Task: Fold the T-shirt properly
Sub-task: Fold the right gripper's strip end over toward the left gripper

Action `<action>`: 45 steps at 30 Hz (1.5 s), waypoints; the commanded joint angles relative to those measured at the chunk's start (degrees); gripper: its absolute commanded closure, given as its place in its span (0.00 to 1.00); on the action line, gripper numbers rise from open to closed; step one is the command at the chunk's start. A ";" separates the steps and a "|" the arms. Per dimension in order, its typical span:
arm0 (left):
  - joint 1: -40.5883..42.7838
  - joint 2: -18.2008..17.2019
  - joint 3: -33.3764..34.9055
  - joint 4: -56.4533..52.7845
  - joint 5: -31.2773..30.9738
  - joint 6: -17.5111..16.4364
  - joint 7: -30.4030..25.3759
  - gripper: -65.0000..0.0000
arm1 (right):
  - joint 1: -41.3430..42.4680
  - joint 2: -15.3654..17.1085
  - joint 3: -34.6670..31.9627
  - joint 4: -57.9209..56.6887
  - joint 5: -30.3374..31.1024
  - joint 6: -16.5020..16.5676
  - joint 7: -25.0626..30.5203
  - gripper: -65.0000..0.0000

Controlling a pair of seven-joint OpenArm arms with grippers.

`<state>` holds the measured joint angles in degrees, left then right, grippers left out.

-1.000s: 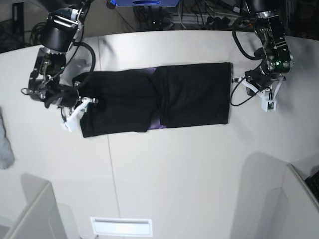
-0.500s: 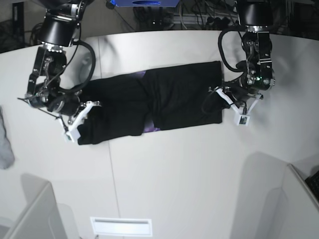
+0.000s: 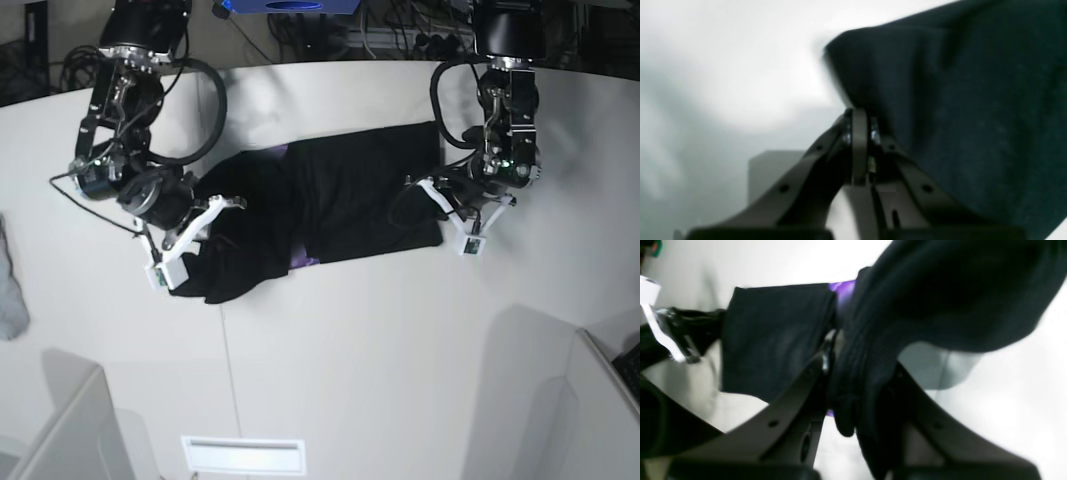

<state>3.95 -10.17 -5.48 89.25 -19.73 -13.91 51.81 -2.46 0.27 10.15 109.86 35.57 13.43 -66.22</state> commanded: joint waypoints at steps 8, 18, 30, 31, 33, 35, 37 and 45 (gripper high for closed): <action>-0.30 -0.42 0.51 0.20 0.43 -0.29 1.51 1.00 | -0.66 -2.16 -8.26 2.97 1.48 -2.57 1.64 1.00; -3.20 -0.33 4.82 -0.15 0.43 -0.11 1.51 1.00 | -0.75 -4.10 -10.28 4.73 1.75 -2.57 4.81 1.00; -3.29 -0.16 4.29 0.37 0.43 -0.11 1.77 1.00 | -4.71 -5.68 -15.47 3.67 1.39 -2.66 11.67 1.00; -3.20 -0.16 4.29 0.37 0.43 -0.11 1.77 1.00 | -5.06 -5.68 -16.17 3.59 1.39 -2.66 12.28 1.00; -3.11 -0.33 4.29 0.37 0.43 -0.11 1.77 1.00 | -5.23 -5.68 -17.49 2.62 1.39 -2.66 13.07 1.00; -2.93 -0.42 4.29 0.46 0.43 -0.11 1.77 1.00 | -5.23 -5.59 -18.46 0.95 1.39 -2.66 13.95 1.00; -2.76 -0.42 4.20 0.46 0.43 -0.11 1.77 1.00 | -5.23 -4.62 -19.16 -0.72 1.39 -2.66 15.97 1.00; -1.88 -0.51 4.11 0.46 0.43 -0.11 1.68 1.00 | -5.15 -2.08 -22.59 -6.26 1.39 -2.66 21.51 1.00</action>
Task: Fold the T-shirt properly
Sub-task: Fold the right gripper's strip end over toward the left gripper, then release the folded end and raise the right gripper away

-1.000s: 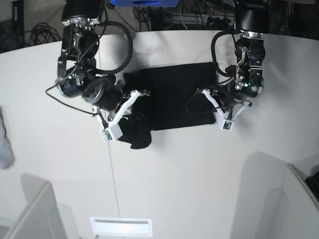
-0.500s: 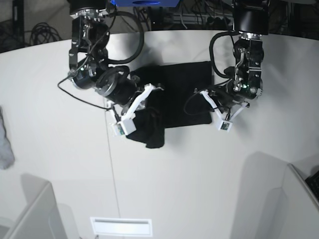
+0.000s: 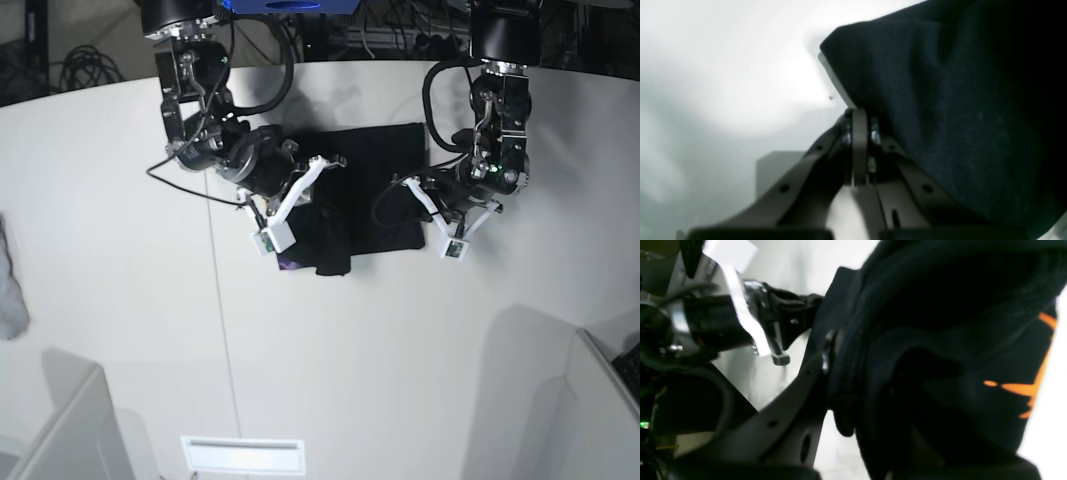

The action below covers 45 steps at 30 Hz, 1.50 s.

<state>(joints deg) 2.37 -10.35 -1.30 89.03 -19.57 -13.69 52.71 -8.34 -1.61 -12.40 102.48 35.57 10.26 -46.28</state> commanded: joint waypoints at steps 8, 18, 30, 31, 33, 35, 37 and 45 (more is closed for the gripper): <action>-0.31 -0.33 -0.06 0.68 0.19 -0.33 0.87 1.00 | 1.35 -0.55 -3.82 -1.86 1.39 0.51 2.11 1.00; 2.95 -2.18 -3.49 3.32 -0.25 -0.42 0.70 1.00 | 2.40 -0.46 -3.99 -5.20 1.39 0.51 5.62 1.00; 11.39 -4.29 -22.74 9.47 -3.42 -3.85 3.95 1.00 | 3.46 -0.81 -4.17 -10.12 1.83 -2.31 5.45 0.97; 12.35 -4.64 -24.50 9.91 -4.65 -5.34 4.04 1.00 | 3.55 -0.81 -4.17 -10.12 1.83 -3.01 5.45 0.85; 13.67 -5.08 -28.19 10.00 -6.41 -7.63 4.13 1.00 | 3.37 -0.81 -4.17 -9.25 1.83 -3.36 5.45 0.63; 14.46 -5.34 -31.10 9.73 -6.76 -8.24 4.13 1.00 | 3.20 -0.81 -4.26 -7.75 1.83 -3.98 5.45 0.49; 15.17 -5.52 -33.91 9.65 -6.76 -8.24 4.13 1.00 | 3.11 -0.81 -4.34 -5.82 1.83 -4.77 5.36 0.45; 15.96 -6.93 -36.90 9.65 -6.76 -8.33 4.13 1.00 | 4.95 -0.72 -10.06 -3.36 1.83 -8.46 3.86 0.45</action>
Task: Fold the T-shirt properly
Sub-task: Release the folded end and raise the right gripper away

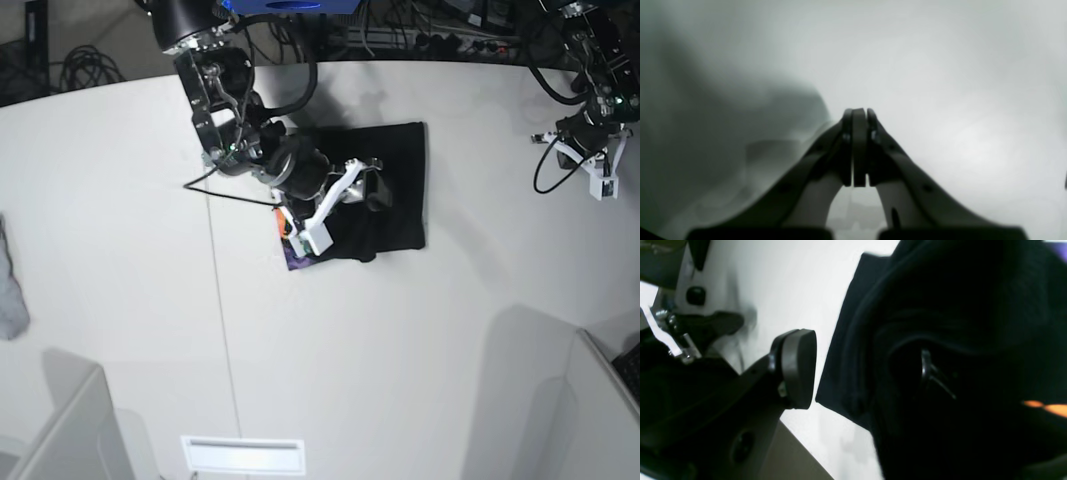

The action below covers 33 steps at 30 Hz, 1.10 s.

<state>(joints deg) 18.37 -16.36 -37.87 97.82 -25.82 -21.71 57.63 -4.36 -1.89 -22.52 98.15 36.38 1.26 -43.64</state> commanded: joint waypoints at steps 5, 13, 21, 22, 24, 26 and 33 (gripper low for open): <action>-0.04 -0.65 -0.24 0.86 -0.51 -0.31 -0.79 1.00 | 3.35 -0.44 -4.25 0.97 0.85 -1.92 1.48 0.45; -0.04 -0.83 -0.33 0.86 -0.51 -0.31 -0.79 1.00 | 5.37 -2.46 -9.52 -0.26 0.85 -1.92 1.13 0.45; -0.04 0.58 0.20 2.09 -1.03 -0.40 -0.79 1.00 | 5.46 0.62 -6.62 2.20 0.85 -1.92 1.40 0.53; -0.04 1.72 0.20 2.71 -1.03 -0.40 -0.79 1.00 | 4.84 1.50 -5.04 2.29 0.94 -1.92 1.57 0.61; -0.04 2.95 0.28 4.46 -1.03 -0.40 -0.79 1.00 | 3.70 2.46 -1.70 2.47 1.03 -1.83 1.57 0.79; -0.30 4.54 1.16 5.96 -1.12 -1.19 -0.79 1.00 | 2.12 3.25 1.56 3.17 1.03 -1.74 1.57 1.00; -0.74 8.58 8.02 7.89 -1.12 -3.03 -0.79 1.00 | -2.80 4.13 12.90 5.98 1.03 -1.74 1.48 1.00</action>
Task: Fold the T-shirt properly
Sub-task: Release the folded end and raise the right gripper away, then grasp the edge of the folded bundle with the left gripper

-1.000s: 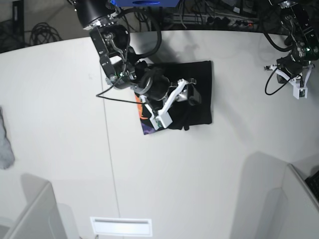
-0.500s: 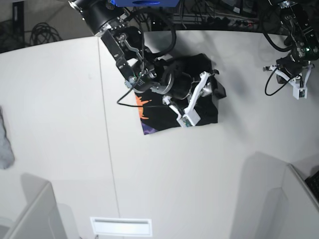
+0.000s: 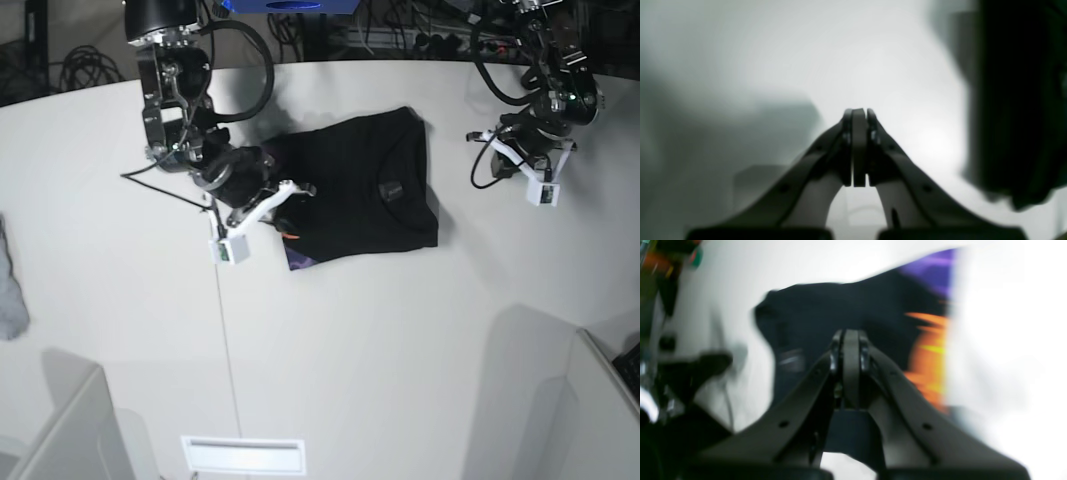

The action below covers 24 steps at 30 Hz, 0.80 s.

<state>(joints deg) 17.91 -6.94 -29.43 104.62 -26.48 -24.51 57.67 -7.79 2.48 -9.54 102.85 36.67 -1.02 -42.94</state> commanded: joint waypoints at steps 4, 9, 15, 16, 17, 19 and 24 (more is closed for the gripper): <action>-0.37 1.53 0.90 1.18 -0.47 -0.23 -0.83 1.00 | -1.57 2.31 4.93 2.51 0.74 0.53 0.70 1.00; -0.37 1.62 1.08 1.98 -3.98 -0.32 -0.92 0.69 | -3.68 4.24 8.00 3.83 0.83 0.62 0.52 1.00; -0.29 0.57 1.25 1.71 -21.12 -0.32 -0.92 0.00 | -4.82 4.68 9.32 3.83 0.83 0.71 0.43 1.00; -0.29 0.48 1.61 1.62 -21.39 -0.32 -0.92 0.00 | -5.18 4.68 9.32 3.83 0.83 0.71 0.43 1.00; -0.46 0.65 1.69 1.62 -21.30 -0.32 -0.92 0.00 | -5.44 4.68 9.32 3.83 0.83 0.71 0.43 1.00; -1.52 0.74 1.87 0.92 -21.30 -0.32 -0.92 0.00 | -5.53 4.77 9.32 4.27 0.83 0.71 0.43 1.00; -4.07 0.74 5.91 -4.97 -21.21 -0.06 -0.92 0.00 | -5.97 5.83 9.32 5.77 0.83 0.71 0.43 1.00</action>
<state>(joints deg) 14.22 -5.63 -23.27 98.80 -46.68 -24.10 57.80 -14.31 7.88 -0.47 107.18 37.01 -0.95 -43.66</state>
